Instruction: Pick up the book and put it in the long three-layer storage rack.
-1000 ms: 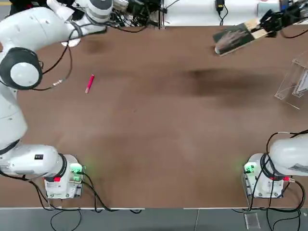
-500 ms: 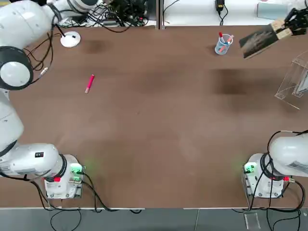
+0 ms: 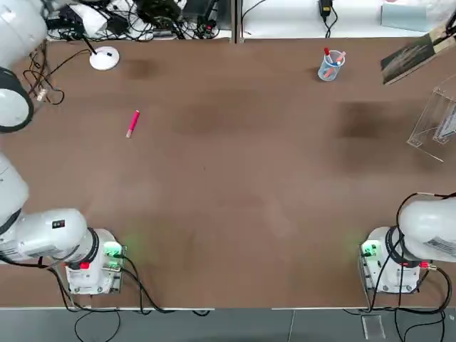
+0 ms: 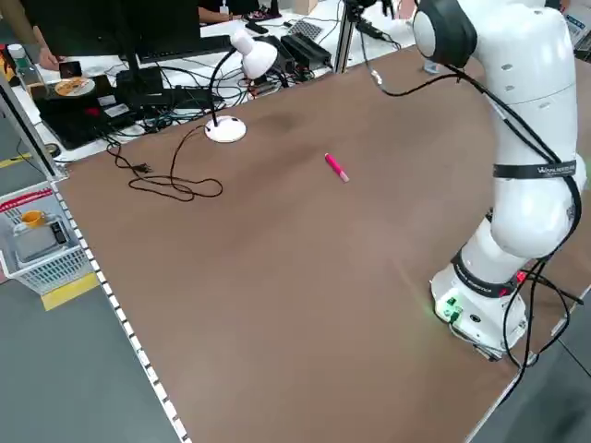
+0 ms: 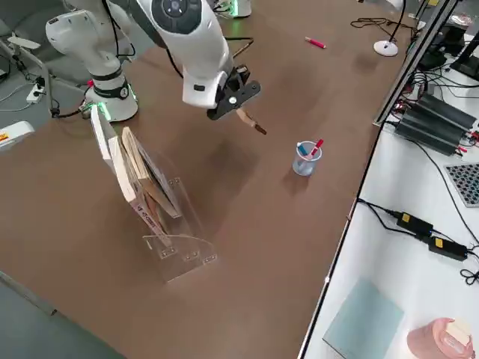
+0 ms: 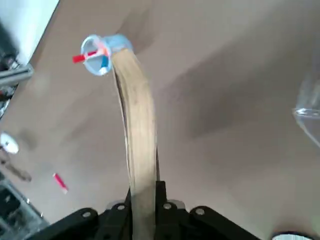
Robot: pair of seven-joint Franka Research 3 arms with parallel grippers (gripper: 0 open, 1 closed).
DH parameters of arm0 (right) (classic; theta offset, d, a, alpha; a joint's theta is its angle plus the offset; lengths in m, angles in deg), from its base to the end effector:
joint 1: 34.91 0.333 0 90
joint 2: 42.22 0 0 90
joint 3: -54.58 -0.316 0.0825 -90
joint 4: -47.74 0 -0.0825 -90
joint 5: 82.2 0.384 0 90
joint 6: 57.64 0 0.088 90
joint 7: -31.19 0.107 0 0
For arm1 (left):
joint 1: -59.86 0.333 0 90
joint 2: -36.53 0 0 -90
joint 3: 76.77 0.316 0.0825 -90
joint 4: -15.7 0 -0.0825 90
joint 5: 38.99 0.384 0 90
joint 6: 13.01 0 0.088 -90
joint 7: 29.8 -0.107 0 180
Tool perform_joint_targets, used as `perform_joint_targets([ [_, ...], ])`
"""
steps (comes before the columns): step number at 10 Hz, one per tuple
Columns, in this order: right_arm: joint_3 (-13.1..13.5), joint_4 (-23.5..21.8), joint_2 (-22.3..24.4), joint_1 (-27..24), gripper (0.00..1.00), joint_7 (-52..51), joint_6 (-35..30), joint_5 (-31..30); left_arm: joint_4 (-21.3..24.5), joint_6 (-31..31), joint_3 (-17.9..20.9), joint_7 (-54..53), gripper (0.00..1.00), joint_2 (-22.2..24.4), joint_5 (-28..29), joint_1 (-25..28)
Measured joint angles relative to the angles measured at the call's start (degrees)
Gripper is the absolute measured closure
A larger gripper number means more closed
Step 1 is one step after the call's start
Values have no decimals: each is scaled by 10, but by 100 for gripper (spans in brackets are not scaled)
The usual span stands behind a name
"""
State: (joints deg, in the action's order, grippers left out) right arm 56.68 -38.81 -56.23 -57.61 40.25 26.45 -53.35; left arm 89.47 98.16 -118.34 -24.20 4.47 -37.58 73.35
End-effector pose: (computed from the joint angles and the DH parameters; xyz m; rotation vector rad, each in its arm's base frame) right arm 0.5742 -0.2014 0.5165 -2.4770 0.7828 0.2813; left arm 0.6780 -0.2202 0.5080 2.7323 -0.3832 0.1712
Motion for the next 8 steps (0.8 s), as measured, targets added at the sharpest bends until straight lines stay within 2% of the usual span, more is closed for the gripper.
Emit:
perform_joint_targets([
  [3,0,23,-25,-16,84,18,0,-51,0,-43,1,0,0,30,33,28],
  [8,0,68,-88,-37,84,24,0,-125,0,-96,2,0,0,56,47,67],
])
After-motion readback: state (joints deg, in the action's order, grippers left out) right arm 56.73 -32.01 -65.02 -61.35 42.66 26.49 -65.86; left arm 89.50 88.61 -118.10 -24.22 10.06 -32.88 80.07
